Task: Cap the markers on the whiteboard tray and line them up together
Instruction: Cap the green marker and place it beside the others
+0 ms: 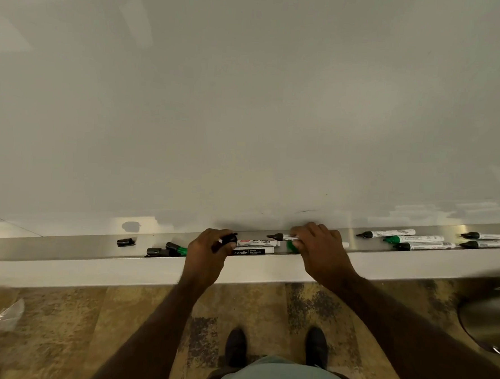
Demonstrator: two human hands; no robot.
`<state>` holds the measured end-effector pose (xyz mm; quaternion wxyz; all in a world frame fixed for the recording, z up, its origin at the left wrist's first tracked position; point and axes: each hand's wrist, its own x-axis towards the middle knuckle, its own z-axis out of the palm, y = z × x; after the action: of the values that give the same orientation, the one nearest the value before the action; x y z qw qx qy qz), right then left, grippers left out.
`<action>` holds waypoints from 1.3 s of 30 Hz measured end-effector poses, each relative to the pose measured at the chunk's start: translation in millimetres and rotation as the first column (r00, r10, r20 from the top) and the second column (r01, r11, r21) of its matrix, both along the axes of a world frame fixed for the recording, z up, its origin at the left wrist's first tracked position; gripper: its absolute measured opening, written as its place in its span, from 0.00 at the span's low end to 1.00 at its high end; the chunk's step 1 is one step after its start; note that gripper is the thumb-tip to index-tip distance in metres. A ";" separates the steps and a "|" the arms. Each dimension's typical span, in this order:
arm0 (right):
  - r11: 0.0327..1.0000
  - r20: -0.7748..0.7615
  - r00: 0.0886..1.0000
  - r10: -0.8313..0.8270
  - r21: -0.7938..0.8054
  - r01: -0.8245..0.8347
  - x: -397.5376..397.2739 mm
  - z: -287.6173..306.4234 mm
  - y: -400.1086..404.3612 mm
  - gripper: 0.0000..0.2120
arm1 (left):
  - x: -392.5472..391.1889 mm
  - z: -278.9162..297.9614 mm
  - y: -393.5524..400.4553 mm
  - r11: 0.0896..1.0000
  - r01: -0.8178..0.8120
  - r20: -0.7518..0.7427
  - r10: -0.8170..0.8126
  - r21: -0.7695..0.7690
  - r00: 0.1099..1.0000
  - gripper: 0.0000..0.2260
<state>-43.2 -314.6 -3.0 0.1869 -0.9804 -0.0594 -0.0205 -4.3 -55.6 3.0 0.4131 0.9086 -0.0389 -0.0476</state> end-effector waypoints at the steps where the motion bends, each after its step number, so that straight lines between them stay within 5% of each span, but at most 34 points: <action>1: 1.000 -0.003 1.000 -0.006 0.012 0.006 1.6 2.7 4.7 0.11 | 0.4 2.0 -3.6 0.999 0.033 -0.016 -0.034 -0.031 0.999 0.11; 29: 0.990 -0.007 0.999 0.037 0.139 -0.036 4.6 12.1 39.9 0.09 | 6.2 16.0 -24.6 0.950 0.289 0.064 -0.298 0.116 0.952 0.10; 36: 0.991 0.081 0.996 0.041 0.127 -0.051 19.3 23.0 57.2 0.12 | 18.6 21.5 -10.5 0.999 0.044 0.020 -0.044 -0.022 0.999 0.10; 39: 0.997 0.129 0.992 0.012 0.069 -0.021 16.7 15.1 64.0 0.11 | 16.9 18.3 -8.8 0.999 0.007 0.107 -0.011 0.039 0.994 0.10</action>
<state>-26.5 -250.6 12.1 0.2170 -0.9694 -0.0784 -0.0841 12.5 -64.4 21.3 0.3925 0.9175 -0.0642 -0.0013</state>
